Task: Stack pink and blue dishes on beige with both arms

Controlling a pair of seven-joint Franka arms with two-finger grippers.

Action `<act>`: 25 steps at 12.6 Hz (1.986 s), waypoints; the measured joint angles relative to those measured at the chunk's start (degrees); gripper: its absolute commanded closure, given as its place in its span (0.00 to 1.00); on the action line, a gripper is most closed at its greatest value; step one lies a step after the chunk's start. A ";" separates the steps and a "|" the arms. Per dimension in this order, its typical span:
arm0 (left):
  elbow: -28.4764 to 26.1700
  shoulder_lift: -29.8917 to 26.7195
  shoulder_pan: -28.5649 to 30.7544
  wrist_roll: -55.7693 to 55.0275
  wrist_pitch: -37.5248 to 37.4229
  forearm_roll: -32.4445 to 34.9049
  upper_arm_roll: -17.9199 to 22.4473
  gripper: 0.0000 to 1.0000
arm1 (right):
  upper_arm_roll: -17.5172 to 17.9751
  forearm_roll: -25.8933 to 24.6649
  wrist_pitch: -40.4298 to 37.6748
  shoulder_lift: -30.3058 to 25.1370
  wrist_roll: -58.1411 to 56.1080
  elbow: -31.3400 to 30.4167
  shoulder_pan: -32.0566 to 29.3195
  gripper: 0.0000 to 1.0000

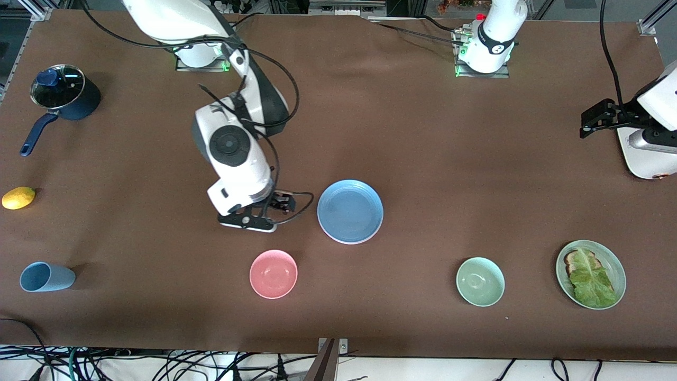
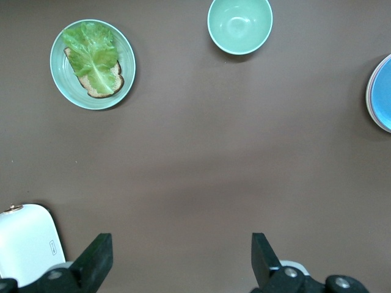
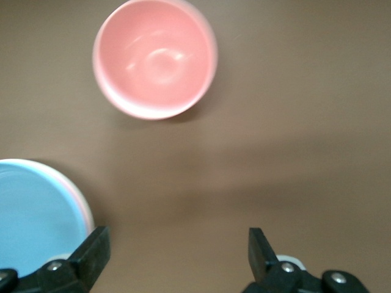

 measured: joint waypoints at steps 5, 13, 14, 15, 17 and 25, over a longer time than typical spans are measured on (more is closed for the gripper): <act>0.00 0.00 0.07 -0.28 -0.21 0.00 0.10 0.00 | -4.92 1.85 -12.26 -8.95 -12.97 0.31 -5.75 0.00; -0.03 -0.01 0.07 -0.29 -0.47 0.00 -0.06 0.00 | -0.05 3.16 -29.06 -26.05 -28.03 -2.71 -21.67 0.00; -0.03 -0.01 0.07 -0.29 -0.47 0.00 -0.06 0.00 | 0.73 3.16 -29.06 -26.55 -28.50 -3.52 -22.77 0.00; -0.03 -0.01 0.07 -0.29 -0.51 0.00 -0.06 0.00 | 1.73 3.04 -29.06 -27.08 -29.09 -4.36 -23.87 0.00; -0.03 -0.01 0.07 -0.29 -0.70 0.00 -0.07 0.00 | 2.74 1.87 -29.16 -27.85 -29.82 -5.15 -24.57 0.00; -0.03 -0.01 0.07 -0.29 -0.77 -0.47 -0.25 0.00 | 3.25 1.32 -29.82 -28.24 -29.86 -5.15 -24.65 0.00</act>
